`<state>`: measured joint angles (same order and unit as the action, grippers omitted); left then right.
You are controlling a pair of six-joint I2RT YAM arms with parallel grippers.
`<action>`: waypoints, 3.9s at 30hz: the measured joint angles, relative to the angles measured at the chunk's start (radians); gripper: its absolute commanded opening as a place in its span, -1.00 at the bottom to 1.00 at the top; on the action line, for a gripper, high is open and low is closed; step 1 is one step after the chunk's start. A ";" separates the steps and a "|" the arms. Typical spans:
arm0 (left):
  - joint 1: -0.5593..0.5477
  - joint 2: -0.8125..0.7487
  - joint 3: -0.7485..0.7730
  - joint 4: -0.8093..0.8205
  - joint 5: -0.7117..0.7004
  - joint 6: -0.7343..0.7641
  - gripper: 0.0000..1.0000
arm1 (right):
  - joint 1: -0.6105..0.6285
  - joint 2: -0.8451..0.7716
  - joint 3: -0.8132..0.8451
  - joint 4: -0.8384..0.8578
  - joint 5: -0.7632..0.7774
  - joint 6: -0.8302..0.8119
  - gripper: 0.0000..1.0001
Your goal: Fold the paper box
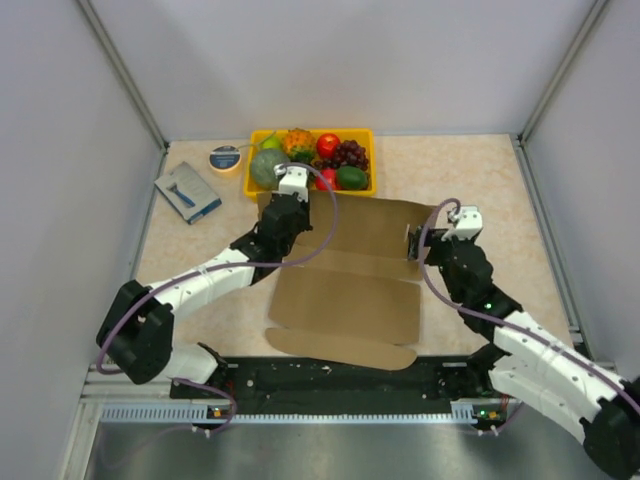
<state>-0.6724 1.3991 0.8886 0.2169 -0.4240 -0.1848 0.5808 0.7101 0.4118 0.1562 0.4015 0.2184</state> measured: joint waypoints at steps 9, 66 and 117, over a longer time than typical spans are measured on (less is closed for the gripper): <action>0.000 -0.020 -0.024 0.011 0.000 0.001 -1.00 | -0.003 0.258 -0.027 0.209 0.280 -0.082 -0.17; 0.000 -0.062 -0.191 0.229 -0.006 0.011 -1.00 | 0.061 0.348 0.200 -0.080 0.043 0.502 -0.78; 0.000 -0.167 -0.314 0.298 0.035 0.004 -1.00 | -0.411 0.634 0.119 0.269 -0.434 0.203 -0.49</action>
<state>-0.6720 1.2324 0.5743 0.5152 -0.3893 -0.1810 0.1696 1.3441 0.5312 0.4252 -0.0322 0.4210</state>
